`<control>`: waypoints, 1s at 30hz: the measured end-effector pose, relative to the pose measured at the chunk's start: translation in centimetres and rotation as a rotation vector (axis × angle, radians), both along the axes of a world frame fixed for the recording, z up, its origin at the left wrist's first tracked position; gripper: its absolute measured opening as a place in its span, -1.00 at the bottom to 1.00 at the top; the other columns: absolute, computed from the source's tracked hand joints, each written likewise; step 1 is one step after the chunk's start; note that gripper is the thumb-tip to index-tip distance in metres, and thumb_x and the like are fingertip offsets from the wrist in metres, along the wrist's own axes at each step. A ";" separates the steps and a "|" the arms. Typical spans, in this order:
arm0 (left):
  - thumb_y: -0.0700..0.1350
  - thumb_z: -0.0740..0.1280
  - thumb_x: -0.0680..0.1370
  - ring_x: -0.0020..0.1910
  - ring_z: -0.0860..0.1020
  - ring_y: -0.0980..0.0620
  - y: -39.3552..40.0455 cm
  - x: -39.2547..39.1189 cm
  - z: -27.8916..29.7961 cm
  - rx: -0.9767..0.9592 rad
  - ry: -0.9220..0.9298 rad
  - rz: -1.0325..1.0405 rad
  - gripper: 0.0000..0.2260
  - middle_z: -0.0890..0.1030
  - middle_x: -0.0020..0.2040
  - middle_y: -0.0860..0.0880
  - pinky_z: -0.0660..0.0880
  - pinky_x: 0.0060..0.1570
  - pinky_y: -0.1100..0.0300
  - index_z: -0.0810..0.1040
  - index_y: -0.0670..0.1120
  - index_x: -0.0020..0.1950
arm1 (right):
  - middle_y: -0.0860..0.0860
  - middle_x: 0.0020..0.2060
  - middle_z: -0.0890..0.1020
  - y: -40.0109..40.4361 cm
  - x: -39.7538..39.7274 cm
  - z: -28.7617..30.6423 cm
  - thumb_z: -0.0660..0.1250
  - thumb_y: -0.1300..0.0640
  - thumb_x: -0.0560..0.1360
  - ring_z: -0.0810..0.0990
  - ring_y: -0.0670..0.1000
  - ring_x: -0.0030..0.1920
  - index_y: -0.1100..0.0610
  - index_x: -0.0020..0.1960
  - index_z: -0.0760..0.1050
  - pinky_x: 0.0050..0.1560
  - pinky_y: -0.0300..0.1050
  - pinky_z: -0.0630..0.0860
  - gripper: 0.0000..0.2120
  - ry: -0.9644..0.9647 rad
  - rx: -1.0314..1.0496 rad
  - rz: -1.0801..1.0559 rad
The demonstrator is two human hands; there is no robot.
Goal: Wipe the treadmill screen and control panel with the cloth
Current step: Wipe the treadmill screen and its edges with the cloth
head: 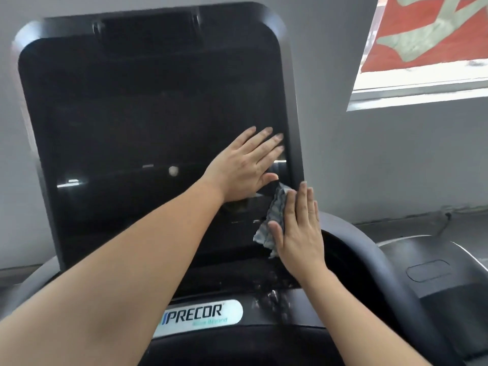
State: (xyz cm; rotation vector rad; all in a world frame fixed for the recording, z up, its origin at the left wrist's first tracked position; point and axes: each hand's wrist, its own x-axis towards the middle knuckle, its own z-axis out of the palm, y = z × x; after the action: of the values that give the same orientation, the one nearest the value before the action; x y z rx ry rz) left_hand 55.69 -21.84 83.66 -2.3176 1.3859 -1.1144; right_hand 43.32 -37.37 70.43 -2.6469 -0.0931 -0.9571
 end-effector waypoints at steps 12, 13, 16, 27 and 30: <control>0.19 0.12 0.70 0.57 0.24 -0.20 1.4 -2.4 -1.5 -0.015 0.024 0.056 -0.42 0.32 0.57 -0.18 0.17 0.54 -0.18 0.29 -0.19 0.57 | 0.24 0.61 0.04 -4.4 -7.9 -6.6 0.03 -0.13 0.71 0.07 0.29 0.59 0.30 0.48 0.35 0.52 0.22 0.16 -0.42 0.129 -0.259 0.309; 0.19 0.13 0.70 0.57 0.25 -0.21 2.0 -2.7 -1.6 -0.019 0.027 0.052 -0.41 0.32 0.56 -0.19 0.17 0.54 -0.18 0.30 -0.20 0.57 | 0.26 0.60 0.04 -4.5 -7.8 -6.7 0.04 -0.15 0.70 0.08 0.30 0.58 0.30 0.46 0.39 0.53 0.23 0.14 -0.41 0.132 -0.292 0.317; 0.20 0.15 0.69 0.57 0.25 -0.21 4.0 -3.7 -2.0 -0.032 0.050 0.052 -0.40 0.33 0.56 -0.21 0.17 0.54 -0.19 0.30 -0.21 0.56 | 0.27 0.59 0.12 -5.1 -7.4 -6.2 0.09 -0.19 0.67 0.13 0.28 0.58 0.31 0.44 0.41 0.55 0.20 0.11 -0.37 0.076 -0.345 0.383; 0.22 0.16 0.67 0.57 0.23 -0.22 8.3 -4.8 -2.4 0.014 0.097 0.085 -0.36 0.32 0.56 -0.22 0.16 0.55 -0.18 0.27 -0.22 0.57 | 0.19 0.12 0.60 -8.3 -10.2 -3.3 0.26 0.04 0.62 0.59 0.28 0.09 0.27 0.17 0.65 0.19 0.20 0.51 -0.65 -0.099 -0.229 0.157; 0.23 0.09 0.68 0.58 0.22 -0.21 8.3 -5.0 -2.1 0.013 0.115 0.092 -0.36 0.31 0.57 -0.21 0.14 0.56 -0.17 0.26 -0.22 0.57 | 0.20 0.13 0.60 -8.6 -10.1 -2.8 0.28 0.06 0.61 0.57 0.27 0.11 0.25 0.15 0.65 0.19 0.19 0.51 -0.69 -0.119 -0.314 0.120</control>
State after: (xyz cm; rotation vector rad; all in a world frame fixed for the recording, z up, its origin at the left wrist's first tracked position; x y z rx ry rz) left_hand 50.68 -13.58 81.55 -2.4440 1.3051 -0.9570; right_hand 33.24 -45.92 67.65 -2.8195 -0.4604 -1.1395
